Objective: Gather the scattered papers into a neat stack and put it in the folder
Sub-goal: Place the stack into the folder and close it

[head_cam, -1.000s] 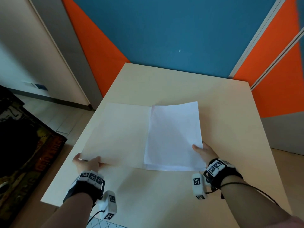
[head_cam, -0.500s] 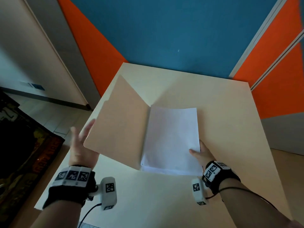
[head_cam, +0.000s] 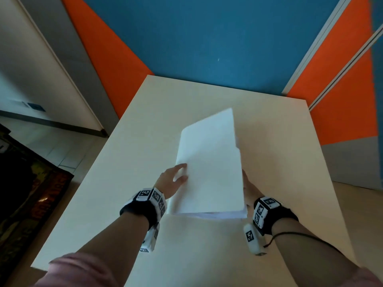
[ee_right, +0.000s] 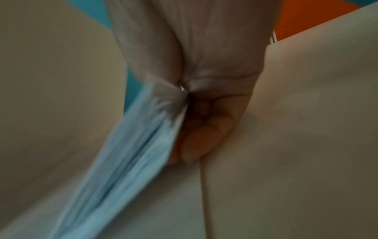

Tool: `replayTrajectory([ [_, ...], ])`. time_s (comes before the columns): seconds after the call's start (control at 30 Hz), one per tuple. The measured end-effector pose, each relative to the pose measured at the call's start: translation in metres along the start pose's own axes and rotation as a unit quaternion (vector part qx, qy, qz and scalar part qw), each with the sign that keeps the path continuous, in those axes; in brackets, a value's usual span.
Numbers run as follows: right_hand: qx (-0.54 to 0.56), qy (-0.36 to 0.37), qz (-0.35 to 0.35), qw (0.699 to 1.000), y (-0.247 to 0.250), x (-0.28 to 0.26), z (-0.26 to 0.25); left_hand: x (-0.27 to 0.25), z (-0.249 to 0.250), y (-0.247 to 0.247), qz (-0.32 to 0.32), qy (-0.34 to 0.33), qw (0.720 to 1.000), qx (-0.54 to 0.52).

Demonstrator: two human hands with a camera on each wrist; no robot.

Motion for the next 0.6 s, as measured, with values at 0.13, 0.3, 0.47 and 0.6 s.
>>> replayTrajectory([
  [0.13,0.094,-0.033,0.006,0.995,-0.004,-0.001,-0.001,0.006,-0.003,-0.014,0.037,0.009,0.994,0.1],
  [0.3,0.111,-0.062,-0.025,0.992,-0.003,-0.006,-0.003,0.002,0.0,-0.024,0.085,0.019,0.977,0.197],
  [0.47,0.141,-0.101,-0.031,0.984,0.007,-0.015,0.002,-0.005,-0.002,-0.019,0.138,0.186,0.971,0.058],
  [0.6,0.169,-0.09,0.004,0.982,0.016,-0.023,0.006,0.002,-0.018,-0.012,0.091,0.281,0.955,0.002],
])
Point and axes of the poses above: each hand's wrist, its own x-axis towards the middle knuckle, its own y-axis out of the back of the hand, z = x × y, the point moved 7 cm from there along x, towards the middle knuckle, and after that the axes turned 10 degrees about y, right-handed, at the moved point
